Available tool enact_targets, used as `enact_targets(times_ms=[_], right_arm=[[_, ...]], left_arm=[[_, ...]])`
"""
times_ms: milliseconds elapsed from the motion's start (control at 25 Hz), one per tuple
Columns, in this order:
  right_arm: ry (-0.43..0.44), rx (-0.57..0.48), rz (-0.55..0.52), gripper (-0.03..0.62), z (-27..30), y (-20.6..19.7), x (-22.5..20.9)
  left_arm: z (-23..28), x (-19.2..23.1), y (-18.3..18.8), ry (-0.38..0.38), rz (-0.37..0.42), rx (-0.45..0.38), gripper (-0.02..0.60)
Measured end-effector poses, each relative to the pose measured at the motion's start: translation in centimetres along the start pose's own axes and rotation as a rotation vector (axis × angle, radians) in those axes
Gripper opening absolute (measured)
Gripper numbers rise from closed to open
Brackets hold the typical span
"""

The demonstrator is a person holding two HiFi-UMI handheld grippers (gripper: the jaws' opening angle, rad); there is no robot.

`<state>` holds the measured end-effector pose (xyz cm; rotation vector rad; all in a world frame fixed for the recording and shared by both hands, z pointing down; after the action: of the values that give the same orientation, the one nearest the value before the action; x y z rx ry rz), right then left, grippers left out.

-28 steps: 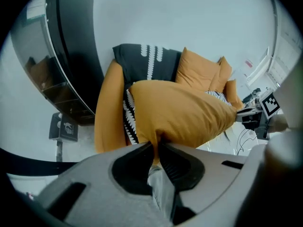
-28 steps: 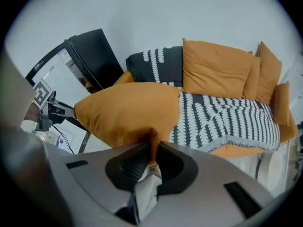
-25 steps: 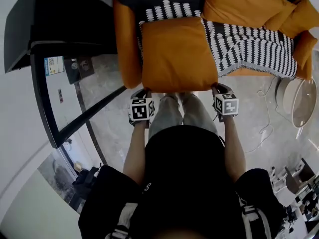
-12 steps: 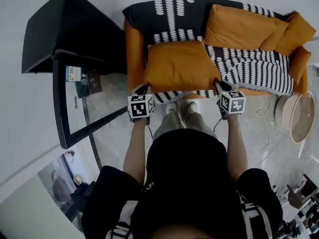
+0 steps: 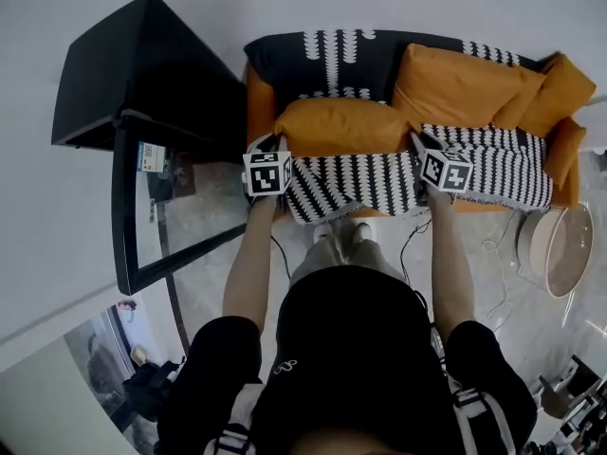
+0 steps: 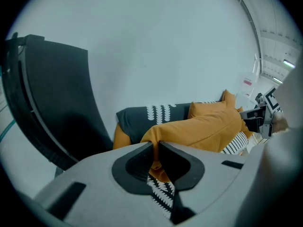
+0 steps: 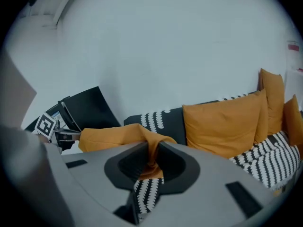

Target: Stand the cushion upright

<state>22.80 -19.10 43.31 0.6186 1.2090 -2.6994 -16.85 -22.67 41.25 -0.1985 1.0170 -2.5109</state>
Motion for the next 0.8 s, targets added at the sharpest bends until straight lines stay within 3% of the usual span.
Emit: enact_targets(times_ms=[440,800], right_arm=[[-0.021,-0.053,-0.067,0.048,8.4,9.1,0.6],[-0.082,-0.077,-0.13,0.069,14.0,14.7,1.6]], left_arm=[[7.1,4.9,7.8,0.051,0.086,-0.009,0.044],[12.7,8.9,12.2,0.097,0.067,-0.051,0.044]])
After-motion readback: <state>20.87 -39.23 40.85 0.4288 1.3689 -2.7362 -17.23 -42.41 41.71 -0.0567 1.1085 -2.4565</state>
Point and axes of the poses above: the fingertips, and each gripper's own axes: z forward along the fingers, x to its left, y out of its top, the point moved 10 cm from there along -z, backward along the fingers, and after that the axes turned 7 degrees about z, right-handed, at the moved point
